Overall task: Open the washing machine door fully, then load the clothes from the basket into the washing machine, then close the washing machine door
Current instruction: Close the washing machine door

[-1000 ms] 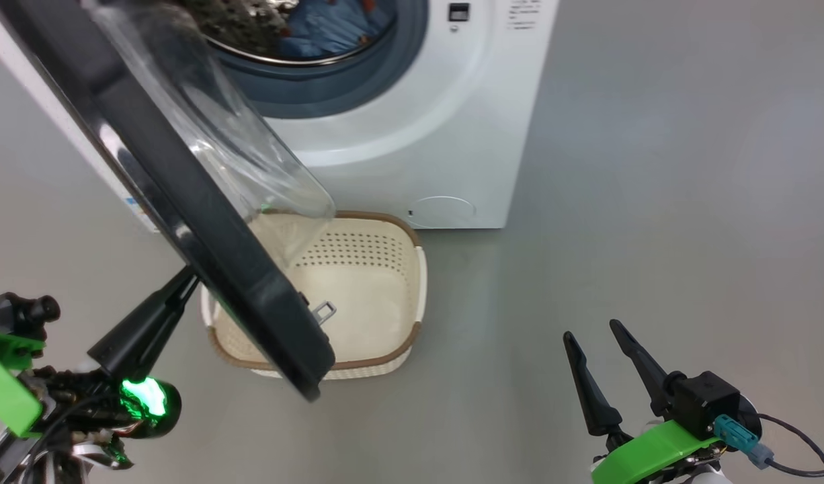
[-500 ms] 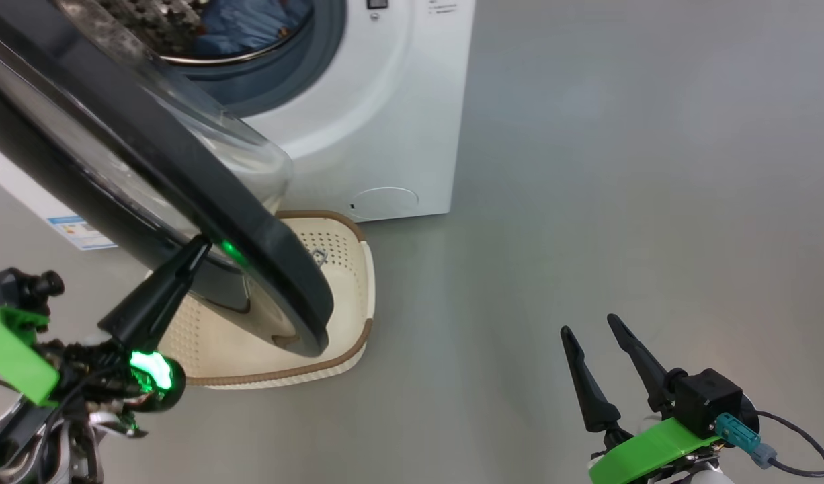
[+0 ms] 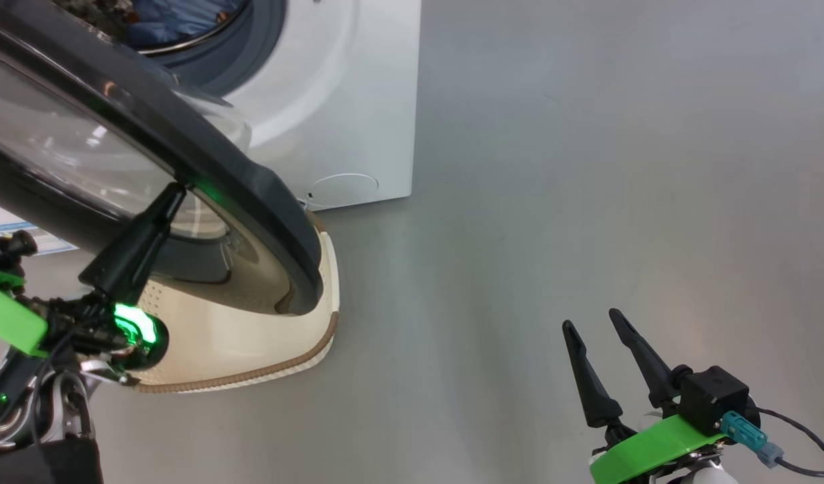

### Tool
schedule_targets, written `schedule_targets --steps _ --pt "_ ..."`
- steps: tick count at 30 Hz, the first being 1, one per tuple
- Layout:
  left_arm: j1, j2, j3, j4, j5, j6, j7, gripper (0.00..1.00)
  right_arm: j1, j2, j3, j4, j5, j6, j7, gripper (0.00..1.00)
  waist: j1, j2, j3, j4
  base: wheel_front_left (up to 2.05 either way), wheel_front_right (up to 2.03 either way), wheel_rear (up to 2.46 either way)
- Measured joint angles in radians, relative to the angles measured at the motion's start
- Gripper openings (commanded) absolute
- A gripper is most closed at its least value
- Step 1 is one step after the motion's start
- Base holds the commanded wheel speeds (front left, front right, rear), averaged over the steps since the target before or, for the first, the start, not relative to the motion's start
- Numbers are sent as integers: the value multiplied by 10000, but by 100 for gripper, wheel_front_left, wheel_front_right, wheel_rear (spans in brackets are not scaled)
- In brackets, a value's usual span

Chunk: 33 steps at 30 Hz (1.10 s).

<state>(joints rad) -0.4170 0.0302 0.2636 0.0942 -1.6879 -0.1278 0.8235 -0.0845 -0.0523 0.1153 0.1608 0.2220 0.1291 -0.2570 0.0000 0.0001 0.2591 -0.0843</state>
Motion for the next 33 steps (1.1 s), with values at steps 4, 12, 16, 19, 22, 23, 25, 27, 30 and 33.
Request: schedule_targets --steps 4,12,16,19,22,23,25,27,30,33 --pt "-180 -25 75 199 23 0 -98 0 0 0 -6 -27 2 0 0 100 0 0 58 -108 0 0 0" --pt "-415 -56 75 466 40 0 -330 0 -3 2 0 -35 6 0 0 100 0 0 62 -108 0 0 0" --pt "-410 -71 140 535 199 0 -453 0 -3 2 -17 -2 13 0 0 100 0 0 -60 -64 0 0 0" --pt "-353 -77 176 550 205 0 -566 0 -3 2 -46 40 13 0 0 100 0 0 -188 6 0 0 0" --pt "-69 -81 219 573 215 0 -907 0 -3 2 -59 127 44 0 0 100 0 0 -389 136 0 0 0" --pt "-69 -81 219 573 215 0 -907 0 -3 2 -59 127 44 0 0 100 0 0 -389 136 0 0 0" --pt "238 -79 309 585 213 0 -1313 0 -1 2 -56 188 88 0 0 100 0 0 -571 230 0 0 0" --pt "420 -79 320 583 209 0 -1532 0 1 2 -58 230 88 0 0 100 0 0 -694 289 0 0 0" --pt "713 -79 362 560 209 0 -1939 0 16 2 -56 282 92 0 0 100 0 0 -861 365 0 0 0" --pt "997 -79 470 558 205 0 -2535 0 24 2 -44 339 117 0 0 100 0 0 -1034 408 0 0 0"
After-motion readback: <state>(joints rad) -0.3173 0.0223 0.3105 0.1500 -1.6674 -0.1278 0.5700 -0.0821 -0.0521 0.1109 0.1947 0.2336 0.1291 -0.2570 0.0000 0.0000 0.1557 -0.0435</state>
